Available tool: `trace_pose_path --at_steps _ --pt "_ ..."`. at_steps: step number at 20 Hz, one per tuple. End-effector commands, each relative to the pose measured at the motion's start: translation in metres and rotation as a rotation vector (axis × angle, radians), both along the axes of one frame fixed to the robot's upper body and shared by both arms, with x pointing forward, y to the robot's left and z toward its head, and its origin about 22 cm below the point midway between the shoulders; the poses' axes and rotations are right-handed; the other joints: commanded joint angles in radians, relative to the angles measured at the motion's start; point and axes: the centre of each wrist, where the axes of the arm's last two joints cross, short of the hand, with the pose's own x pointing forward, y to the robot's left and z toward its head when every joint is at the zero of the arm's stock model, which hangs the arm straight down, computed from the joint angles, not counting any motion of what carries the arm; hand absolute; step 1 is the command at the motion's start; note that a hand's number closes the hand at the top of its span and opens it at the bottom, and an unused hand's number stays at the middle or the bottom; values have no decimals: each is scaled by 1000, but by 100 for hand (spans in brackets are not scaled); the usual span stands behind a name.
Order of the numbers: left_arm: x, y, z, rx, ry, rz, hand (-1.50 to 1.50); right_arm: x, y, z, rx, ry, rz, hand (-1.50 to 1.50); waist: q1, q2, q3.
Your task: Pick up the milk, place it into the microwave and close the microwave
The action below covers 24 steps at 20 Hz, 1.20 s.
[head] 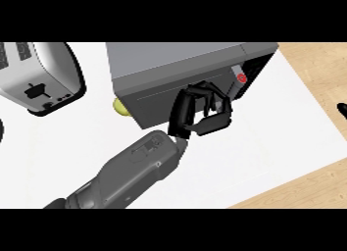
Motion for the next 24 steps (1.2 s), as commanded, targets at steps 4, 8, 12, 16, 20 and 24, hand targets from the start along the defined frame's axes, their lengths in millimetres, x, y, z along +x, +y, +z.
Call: trace_pose_path --at_steps 4,8,12,16,20,24 --pt "23 3 13 -12 -8 34 150 2 -4 11 -6 2 0 -150 -12 17 -2" --pt "22 4 9 -9 -20 36 150 3 -7 14 7 4 -5 -150 -11 18 -1" --pt "24 5 9 -26 -21 56 150 4 -9 18 -7 10 1 -150 -9 19 0" --pt "24 3 9 -25 -28 55 150 4 -11 19 1 13 5 -150 -21 20 2" --pt "22 5 2 -27 -23 54 150 4 -13 26 13 5 8 -150 -22 19 1" --pt "25 3 9 -39 -41 50 150 6 -11 29 5 3 52 -150 -11 21 1"
